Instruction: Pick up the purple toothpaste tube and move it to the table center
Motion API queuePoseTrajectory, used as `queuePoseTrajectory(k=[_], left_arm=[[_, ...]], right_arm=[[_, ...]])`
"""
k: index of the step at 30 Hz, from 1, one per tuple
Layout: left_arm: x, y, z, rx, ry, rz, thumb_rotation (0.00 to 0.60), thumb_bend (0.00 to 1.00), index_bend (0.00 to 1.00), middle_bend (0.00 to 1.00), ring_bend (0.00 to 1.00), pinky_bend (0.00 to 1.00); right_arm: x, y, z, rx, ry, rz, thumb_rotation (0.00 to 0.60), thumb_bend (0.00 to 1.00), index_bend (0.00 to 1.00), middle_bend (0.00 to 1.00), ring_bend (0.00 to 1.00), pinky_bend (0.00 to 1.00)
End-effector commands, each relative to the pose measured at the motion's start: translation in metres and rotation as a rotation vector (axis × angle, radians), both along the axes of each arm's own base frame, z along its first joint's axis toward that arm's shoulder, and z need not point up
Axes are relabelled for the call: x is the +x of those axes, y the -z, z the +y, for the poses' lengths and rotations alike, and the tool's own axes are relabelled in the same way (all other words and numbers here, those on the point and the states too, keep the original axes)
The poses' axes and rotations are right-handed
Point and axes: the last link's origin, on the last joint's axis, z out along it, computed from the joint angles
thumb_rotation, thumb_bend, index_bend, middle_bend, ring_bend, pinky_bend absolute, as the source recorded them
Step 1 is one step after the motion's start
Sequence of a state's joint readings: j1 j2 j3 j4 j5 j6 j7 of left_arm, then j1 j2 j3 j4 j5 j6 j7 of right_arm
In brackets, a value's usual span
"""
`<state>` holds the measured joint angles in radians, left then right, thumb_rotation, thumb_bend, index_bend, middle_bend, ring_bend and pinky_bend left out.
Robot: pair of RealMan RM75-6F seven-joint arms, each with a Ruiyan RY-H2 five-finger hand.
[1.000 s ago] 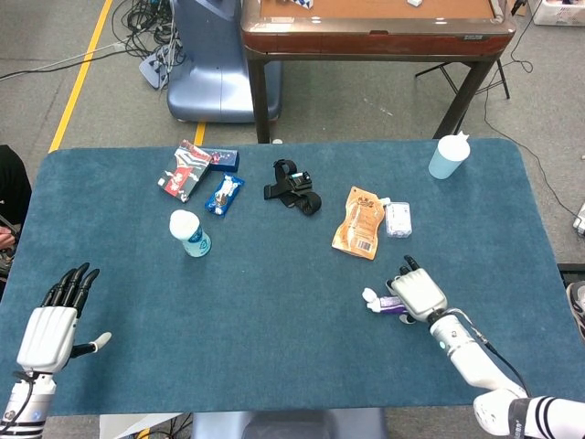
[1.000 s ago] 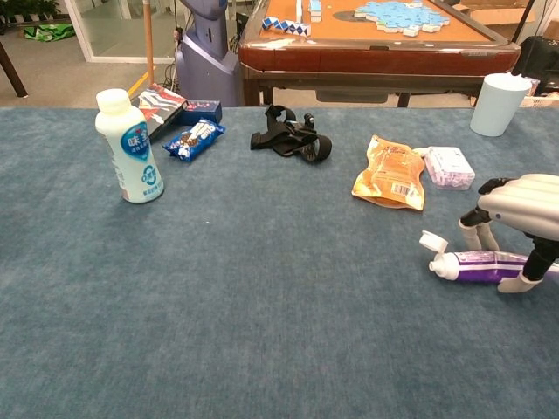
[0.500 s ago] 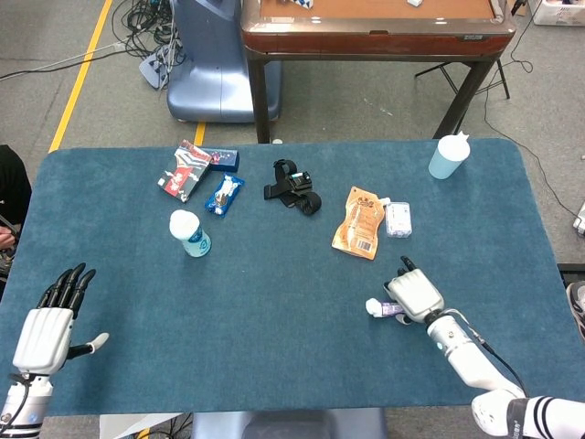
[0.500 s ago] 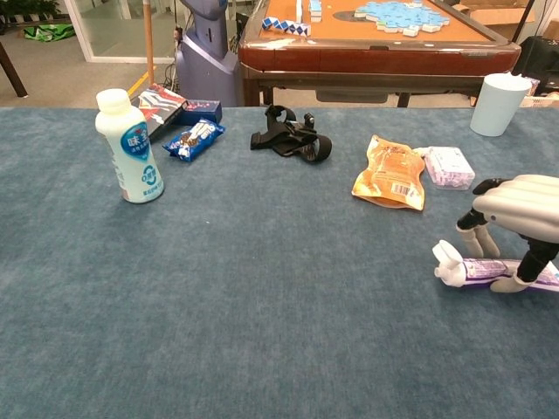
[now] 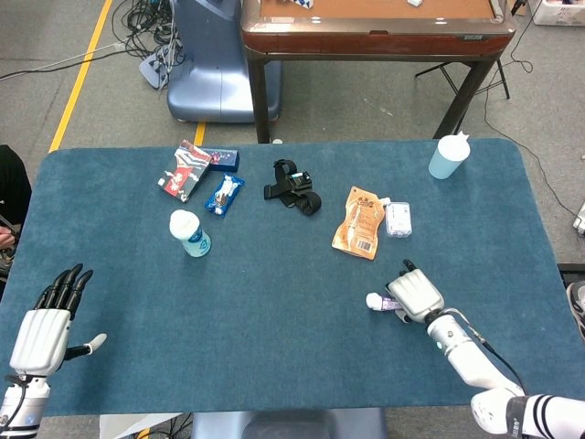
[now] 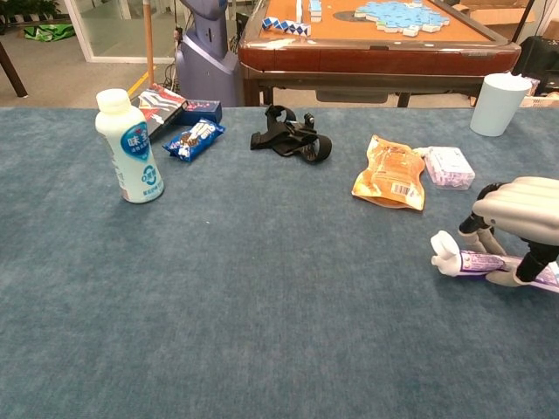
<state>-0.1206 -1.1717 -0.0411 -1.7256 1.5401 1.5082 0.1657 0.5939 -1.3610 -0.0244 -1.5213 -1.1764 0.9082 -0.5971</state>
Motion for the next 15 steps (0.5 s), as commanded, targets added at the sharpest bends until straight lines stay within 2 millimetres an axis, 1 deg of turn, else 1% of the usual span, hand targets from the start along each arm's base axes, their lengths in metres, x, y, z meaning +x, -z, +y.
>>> queuePoseTrajectory(k=[1,3,7,10,11,14,15], left_arm=[[0.003,-0.001,0.004,-0.014,0.016,-0.001,0.600,0.07,0.00,0.00,0.00,0.14],[0.007,-0.002,0.008,-0.029,0.035,0.001,0.600,0.07,0.00,0.00,0.00,0.14],[0.019,-0.003,0.023,-0.079,0.097,0.018,0.600,0.07,0.00,0.00,0.00,0.14],[0.029,-0.004,0.037,-0.107,0.159,0.039,0.600,0.07,0.00,0.01,0.04,0.15],[0.032,-0.004,0.041,-0.119,0.176,0.047,0.600,0.07,0.00,0.01,0.07,0.18],[0.042,-0.005,0.055,-0.153,0.225,0.070,0.600,0.07,0.00,0.05,0.14,0.31],[0.047,-0.006,0.061,-0.163,0.248,0.078,0.600,0.07,0.00,0.07,0.19,0.38]], right_arm=[[0.006,-0.005,-0.004,0.009,0.000,-0.014,0.600,0.60,0.63,0.63,0.42,0.19],[0.013,-0.011,-0.007,0.015,-0.008,-0.023,0.600,0.65,0.66,0.65,0.45,0.22],[0.035,-0.028,-0.017,0.043,-0.027,-0.044,0.600,0.74,0.71,0.69,0.50,0.25],[0.053,-0.042,-0.025,0.063,-0.044,-0.046,0.600,0.79,0.74,0.71,0.53,0.26],[0.059,-0.045,-0.026,0.074,-0.043,-0.053,0.600,0.80,0.75,0.72,0.54,0.28],[0.080,-0.057,-0.030,0.113,-0.048,-0.063,0.600,0.83,0.77,0.73,0.56,0.30],[0.088,-0.060,-0.031,0.129,-0.045,-0.071,0.600,0.83,0.77,0.73,0.57,0.31]])
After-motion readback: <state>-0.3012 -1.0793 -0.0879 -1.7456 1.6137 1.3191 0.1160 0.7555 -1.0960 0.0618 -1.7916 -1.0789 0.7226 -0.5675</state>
